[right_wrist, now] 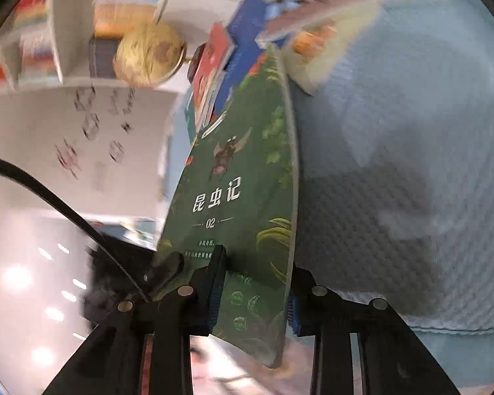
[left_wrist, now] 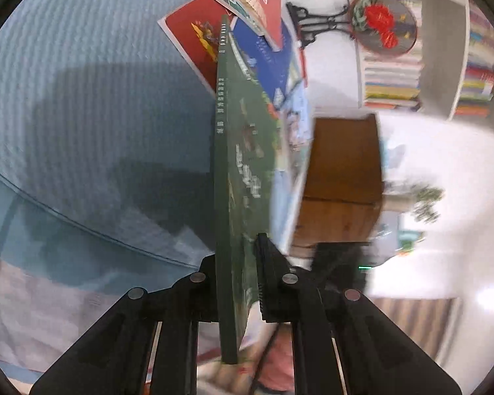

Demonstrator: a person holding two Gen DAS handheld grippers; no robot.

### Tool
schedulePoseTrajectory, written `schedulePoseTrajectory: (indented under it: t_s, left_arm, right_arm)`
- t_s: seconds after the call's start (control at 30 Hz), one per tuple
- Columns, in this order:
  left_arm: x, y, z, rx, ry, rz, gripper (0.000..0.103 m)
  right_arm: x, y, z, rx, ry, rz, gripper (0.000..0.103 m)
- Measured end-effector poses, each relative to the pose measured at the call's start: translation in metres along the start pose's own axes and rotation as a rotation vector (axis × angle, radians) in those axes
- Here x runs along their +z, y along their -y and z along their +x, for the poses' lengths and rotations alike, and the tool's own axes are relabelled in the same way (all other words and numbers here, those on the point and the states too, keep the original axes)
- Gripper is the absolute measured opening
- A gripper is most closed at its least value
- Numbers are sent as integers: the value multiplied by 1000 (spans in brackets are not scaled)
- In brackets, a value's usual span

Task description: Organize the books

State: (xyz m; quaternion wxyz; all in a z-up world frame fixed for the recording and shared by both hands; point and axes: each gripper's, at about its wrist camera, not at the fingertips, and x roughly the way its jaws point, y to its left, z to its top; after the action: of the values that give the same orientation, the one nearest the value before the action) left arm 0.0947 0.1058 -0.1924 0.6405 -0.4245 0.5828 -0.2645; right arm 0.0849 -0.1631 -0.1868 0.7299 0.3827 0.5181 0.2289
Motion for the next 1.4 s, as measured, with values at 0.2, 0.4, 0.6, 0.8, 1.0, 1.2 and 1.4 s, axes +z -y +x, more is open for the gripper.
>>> schedulePoseTrajectory:
  t_s: [0.2,0.4,0.6,0.8,1.0,1.2,1.4]
  left_arm:
    - [-10,43,4,305,-2,289,9]
    - [-15,80,-11,440,33,482,9]
    - [4,91,-44,446,67,485,13]
    - [29,87,-98,414,197,399,14]
    - [69,70,-164,407,299,350,14]
    - [132,37,-238,401,339,381,15]
    - [221,-8,-306,428,348,430,15]
  right_arm:
    - [-27,-86,16,-381,-16,-497,26]
    - [-32,-109,14,-367,-32,-549,26]
    - [-20,-145,20,-315,-13,-609,26]
    - [9,-195,48,-239,-19,-728,27]
    - [29,-258,108,-198,-5,-832,27]
    - [46,-327,186,-205,28,-863,27]
    - [66,-394,290,-233,57,-842,27]
